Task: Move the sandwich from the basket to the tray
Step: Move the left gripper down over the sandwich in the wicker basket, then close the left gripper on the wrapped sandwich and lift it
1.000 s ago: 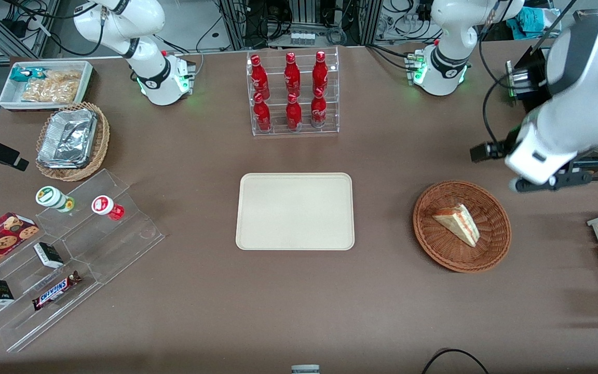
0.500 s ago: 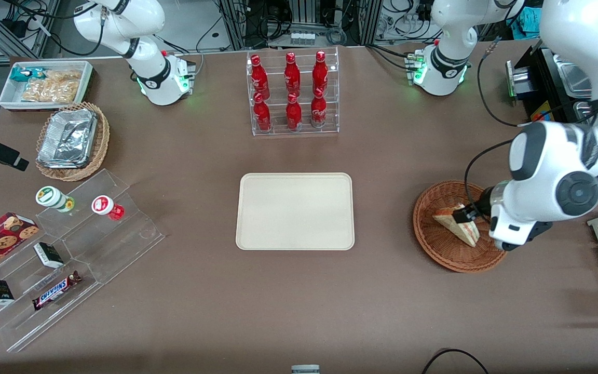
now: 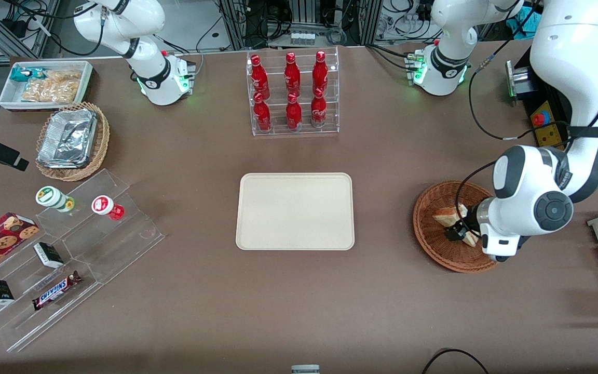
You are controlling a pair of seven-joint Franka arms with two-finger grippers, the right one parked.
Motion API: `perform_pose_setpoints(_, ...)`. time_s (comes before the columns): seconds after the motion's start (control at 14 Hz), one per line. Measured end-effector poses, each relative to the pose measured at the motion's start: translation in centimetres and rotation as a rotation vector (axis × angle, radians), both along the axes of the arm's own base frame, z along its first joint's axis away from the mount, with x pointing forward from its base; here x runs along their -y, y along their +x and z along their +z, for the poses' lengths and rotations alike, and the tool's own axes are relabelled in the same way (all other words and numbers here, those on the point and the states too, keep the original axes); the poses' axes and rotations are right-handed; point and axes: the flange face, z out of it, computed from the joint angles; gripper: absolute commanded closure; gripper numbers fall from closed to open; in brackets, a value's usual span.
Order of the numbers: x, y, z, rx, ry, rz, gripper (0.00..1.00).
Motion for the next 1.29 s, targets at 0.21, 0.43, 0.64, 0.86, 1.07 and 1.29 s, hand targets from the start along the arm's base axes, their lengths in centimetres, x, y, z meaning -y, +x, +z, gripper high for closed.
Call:
perform_pose_setpoints(0.21, -0.6, -0.3, -1.1, -0.014, 0.007, 0.005, 0.0)
perform_pose_setpoints(0.43, -0.7, -1.0, -2.1, -0.036, 0.018, 0.002, 0.0)
perform_pose_setpoints(0.64, -1.6, -1.8, -3.3, -0.061, 0.045, -0.002, 0.0)
perform_pose_setpoints(0.86, -1.8, -1.9, -3.8, -0.054, 0.047, 0.004, 0.07)
perform_pose_setpoints(1.07, -1.3, -2.1, -5.1, -0.02, 0.049, 0.054, 0.42)
perform_pose_setpoints(1.29, -1.1, -2.2, -6.0, -0.015, 0.047, 0.07, 0.86)
